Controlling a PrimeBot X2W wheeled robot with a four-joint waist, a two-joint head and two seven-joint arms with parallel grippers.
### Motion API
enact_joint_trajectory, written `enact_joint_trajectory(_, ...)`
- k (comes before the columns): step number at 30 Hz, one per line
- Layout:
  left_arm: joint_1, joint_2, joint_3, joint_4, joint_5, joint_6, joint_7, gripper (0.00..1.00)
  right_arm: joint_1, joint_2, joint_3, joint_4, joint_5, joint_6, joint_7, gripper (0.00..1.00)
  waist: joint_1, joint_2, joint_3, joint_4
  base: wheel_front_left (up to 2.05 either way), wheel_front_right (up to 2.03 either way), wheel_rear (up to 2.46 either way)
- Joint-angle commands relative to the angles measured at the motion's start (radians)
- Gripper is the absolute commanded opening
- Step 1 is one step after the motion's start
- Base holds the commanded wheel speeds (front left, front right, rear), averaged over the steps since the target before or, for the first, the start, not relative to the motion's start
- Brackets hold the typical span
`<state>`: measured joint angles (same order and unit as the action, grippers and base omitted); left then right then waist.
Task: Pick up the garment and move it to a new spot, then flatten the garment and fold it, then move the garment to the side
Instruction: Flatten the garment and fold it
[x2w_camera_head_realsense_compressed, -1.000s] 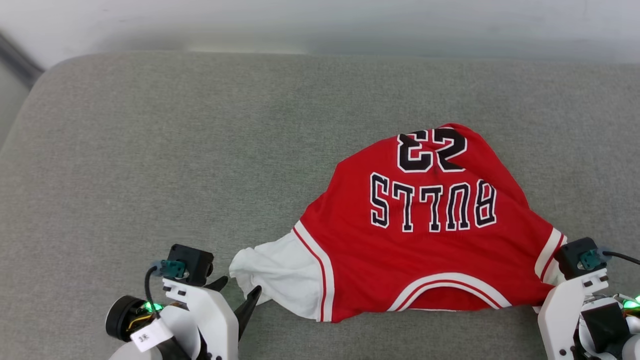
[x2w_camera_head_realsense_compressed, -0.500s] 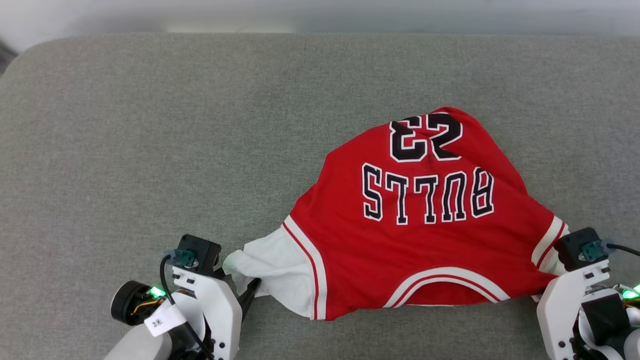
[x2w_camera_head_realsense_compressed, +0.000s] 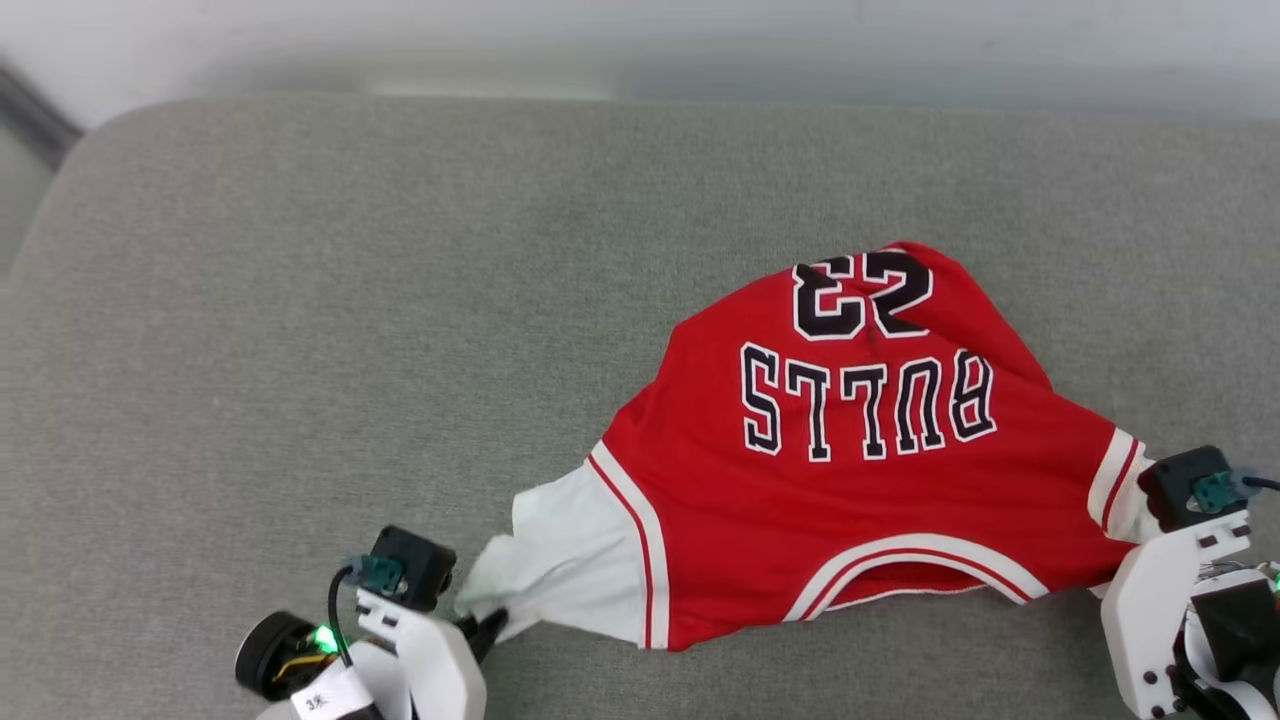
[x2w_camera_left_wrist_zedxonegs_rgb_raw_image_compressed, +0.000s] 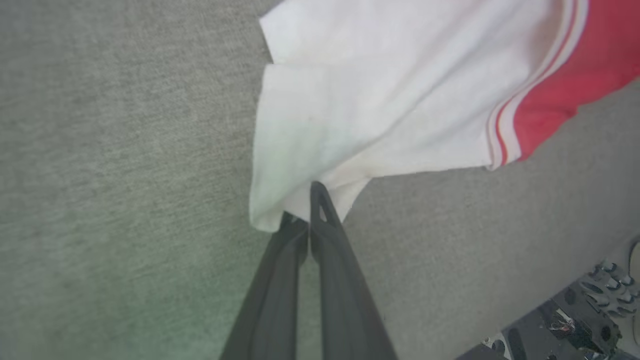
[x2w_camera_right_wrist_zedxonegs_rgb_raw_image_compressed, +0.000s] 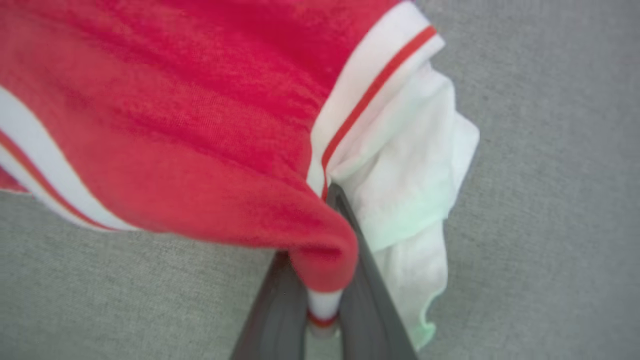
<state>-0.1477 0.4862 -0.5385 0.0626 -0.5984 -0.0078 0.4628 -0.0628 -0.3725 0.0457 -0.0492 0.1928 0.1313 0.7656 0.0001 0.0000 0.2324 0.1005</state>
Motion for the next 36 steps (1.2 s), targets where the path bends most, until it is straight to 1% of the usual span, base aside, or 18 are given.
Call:
enact_joint_trajectory(1,0.023,0.013,0.001,-0.004,0.001,0.005,-0.001,0.00,0.003,-0.007,-0.007,0.001,0.002,-0.001,-0.004,0.00,-0.0001,0.0000,-0.030,0.013,0.00,0.00,0.00)
enact_joint_trajectory(5,0.051,0.059,0.026,-0.109,0.005,0.017,-0.010,0.00,0.009,-0.026,-0.019,-0.018,0.025,-0.001,-0.007,0.00,-0.0001,0.0000,-0.081,0.024,0.00,0.00,0.00)
enact_joint_trajectory(8,0.073,0.105,0.058,-0.202,0.022,0.039,-0.026,0.00,-0.001,-0.042,-0.024,-0.051,0.054,-0.001,-0.001,0.00,-0.0001,0.0000,-0.117,0.025,0.00,0.00,0.00)
enact_joint_trajectory(14,0.073,0.170,0.152,-0.368,0.057,0.095,-0.083,0.00,-0.054,-0.098,-0.025,-0.152,0.126,-0.001,0.024,0.00,-0.0001,0.0000,-0.164,0.011,0.00,0.00,0.00)
enact_joint_trajectory(18,0.046,0.202,0.221,-0.449,0.051,0.118,-0.105,0.00,-0.113,-0.123,-0.018,-0.211,0.200,-0.001,0.030,0.00,-0.0001,0.0000,-0.187,-0.007,0.00,0.00,0.00)
enact_joint_trajectory(21,0.014,0.224,0.275,-0.482,0.058,0.129,-0.128,0.00,-0.163,-0.151,-0.006,-0.245,0.242,-0.001,0.032,0.00,-0.0001,0.0000,-0.200,-0.023,0.00,0.00,0.00)
enact_joint_trajectory(26,-0.049,0.259,0.359,-0.513,0.079,0.145,-0.171,0.00,-0.255,-0.172,0.001,-0.272,0.300,-0.001,0.025,0.00,-0.0001,0.0000,-0.214,-0.051,0.00,0.00,0.00)
enact_joint_trajectory(31,-0.116,0.281,0.428,-0.532,0.090,0.156,-0.222,0.00,-0.364,-0.167,0.008,-0.290,0.330,-0.001,-0.001,0.00,-0.0001,0.0000,-0.217,-0.076,0.00,0.00,0.00)
enact_joint_trajectory(36,-0.186,0.287,0.475,-0.538,0.096,0.162,-0.262,0.00,-0.466,-0.162,0.011,-0.288,0.328,-0.001,-0.019,0.00,-0.0001,0.0000,-0.210,-0.089,0.00,0.00,0.00)
